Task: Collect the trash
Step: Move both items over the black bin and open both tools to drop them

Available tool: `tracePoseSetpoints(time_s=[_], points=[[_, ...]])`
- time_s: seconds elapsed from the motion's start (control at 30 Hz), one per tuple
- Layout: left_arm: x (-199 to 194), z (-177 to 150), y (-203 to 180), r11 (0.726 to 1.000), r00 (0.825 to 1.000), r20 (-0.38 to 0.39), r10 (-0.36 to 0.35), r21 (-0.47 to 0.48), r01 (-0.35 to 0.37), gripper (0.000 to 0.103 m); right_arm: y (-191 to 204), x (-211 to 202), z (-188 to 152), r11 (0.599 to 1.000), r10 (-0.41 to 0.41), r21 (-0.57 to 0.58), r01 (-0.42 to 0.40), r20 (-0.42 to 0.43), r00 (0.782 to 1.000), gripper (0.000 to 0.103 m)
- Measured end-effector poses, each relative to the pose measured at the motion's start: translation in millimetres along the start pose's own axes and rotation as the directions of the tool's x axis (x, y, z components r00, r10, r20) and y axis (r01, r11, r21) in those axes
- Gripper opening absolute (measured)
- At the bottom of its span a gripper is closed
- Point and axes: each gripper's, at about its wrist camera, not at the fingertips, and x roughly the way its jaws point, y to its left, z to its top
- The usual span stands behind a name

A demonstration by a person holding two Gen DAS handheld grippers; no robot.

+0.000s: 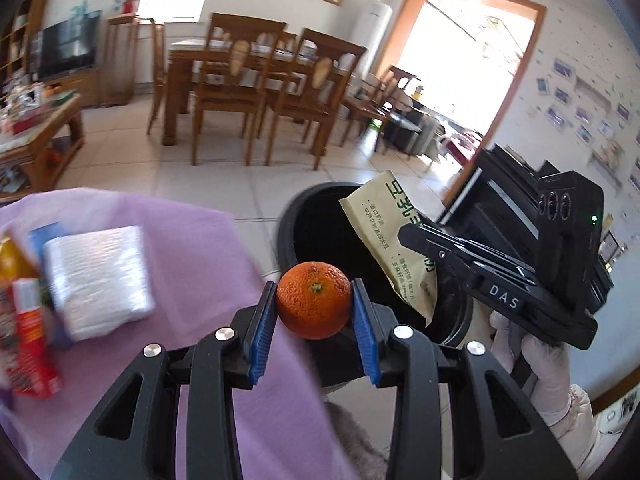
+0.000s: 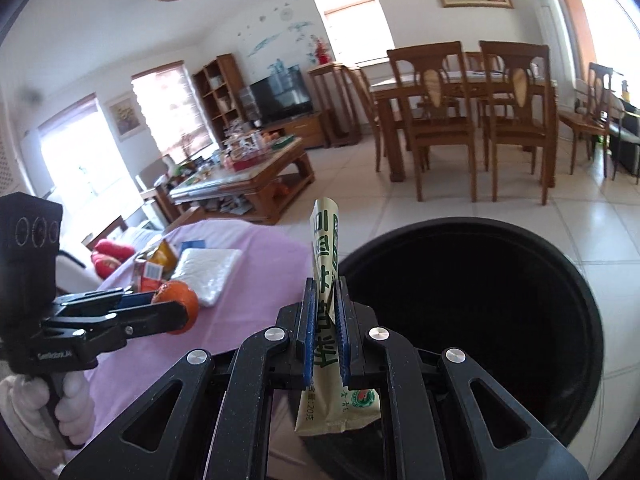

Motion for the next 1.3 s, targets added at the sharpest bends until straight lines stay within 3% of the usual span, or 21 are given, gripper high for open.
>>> tracePoseSetpoints(time_s=[0.2, 0.4, 0.87, 1.0, 1.1, 1.17, 1.3], points=[[56, 9, -43, 0.997, 0.997, -0.058, -0.045, 0.068, 0.049, 0.037, -65, -12, -13, 0.995, -0.075, 0.071, 0.075, -0.002, 0.997, 0.010], [84, 1, -61, 0.995, 0.994, -0.108, -0.020, 0.098, 0.031, 0.037, -95, -9, -28, 0.989, -0.095, 0.110, 0.097, -0.026, 0.995, 0.010], [99, -9, -57, 0.994, 0.985, -0.173, 0.020, 0.112, -0.001, 0.038, -78, 8, -27, 0.988, -0.104, 0.109, 0.110, -0.059, 0.993, 0.010], [99, -9, -60, 0.994, 0.987, -0.162, 0.010, 0.112, 0.009, 0.039, -73, 12, -23, 0.988, -0.103, 0.110, 0.109, -0.060, 0.993, 0.027], [96, -10, -59, 0.992, 0.989, -0.149, 0.021, 0.124, -0.002, 0.054, -71, 12, -22, 0.989, -0.102, 0.105, 0.107, -0.057, 0.993, 0.028], [92, -10, -63, 0.991, 0.991, -0.128, 0.038, 0.132, -0.021, 0.074, -70, 12, -22, 0.989, -0.104, 0.103, 0.109, -0.054, 0.993, 0.032], [85, -8, -66, 0.988, 0.993, -0.108, 0.057, 0.147, -0.040, 0.077, -68, 8, -22, 0.987, -0.124, 0.097, 0.126, -0.030, 0.992, 0.054]])
